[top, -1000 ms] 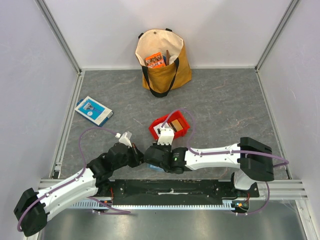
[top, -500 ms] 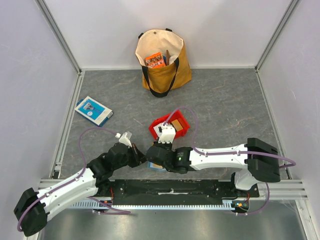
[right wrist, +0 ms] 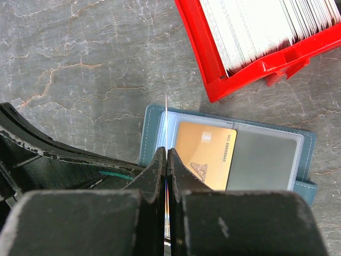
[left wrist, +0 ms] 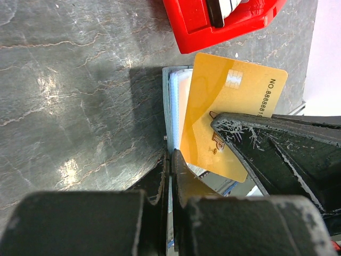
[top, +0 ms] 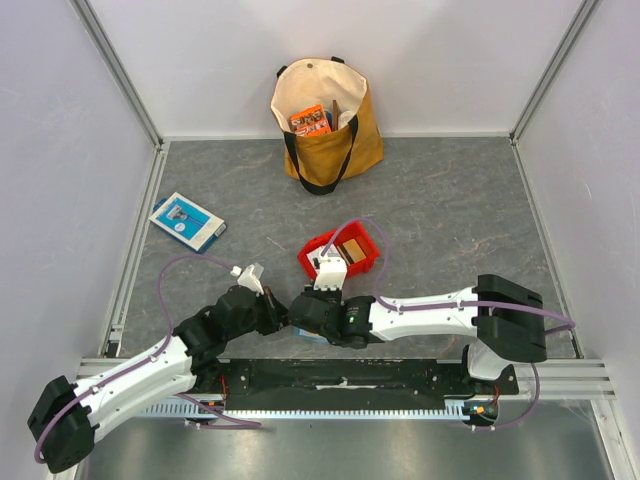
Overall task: Put the credit cards into the card holder
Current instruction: Turn over the card slot in the card holder.
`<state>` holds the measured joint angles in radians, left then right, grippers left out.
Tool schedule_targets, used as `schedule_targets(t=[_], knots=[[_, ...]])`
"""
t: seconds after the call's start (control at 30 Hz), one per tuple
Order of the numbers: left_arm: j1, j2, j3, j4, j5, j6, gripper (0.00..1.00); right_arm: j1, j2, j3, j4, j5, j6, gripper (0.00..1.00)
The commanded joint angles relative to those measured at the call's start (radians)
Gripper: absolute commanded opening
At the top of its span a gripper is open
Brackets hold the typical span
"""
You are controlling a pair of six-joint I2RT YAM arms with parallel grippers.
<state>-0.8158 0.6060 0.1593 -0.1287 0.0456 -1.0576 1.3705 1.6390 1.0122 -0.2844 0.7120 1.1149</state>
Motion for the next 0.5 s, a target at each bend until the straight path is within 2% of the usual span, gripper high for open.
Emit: schedule_targets(t=[0.0,0.2,0.47], knots=[[-0.002,-0.012,0.016,0.017,-0.006,-0.013,0.02,-0.004,0.015,0.017,0.018,0.018,0.022,0.0],[-0.002,-0.012,0.016,0.017,-0.006,-0.016,0.02,-0.004,0.034,0.046,-0.005,0.01,0.043,0.0],[-0.002,-0.012,0.013,0.018,-0.006,-0.018,0.02,-0.016,0.041,0.057,-0.079,-0.035,0.181,0.0]])
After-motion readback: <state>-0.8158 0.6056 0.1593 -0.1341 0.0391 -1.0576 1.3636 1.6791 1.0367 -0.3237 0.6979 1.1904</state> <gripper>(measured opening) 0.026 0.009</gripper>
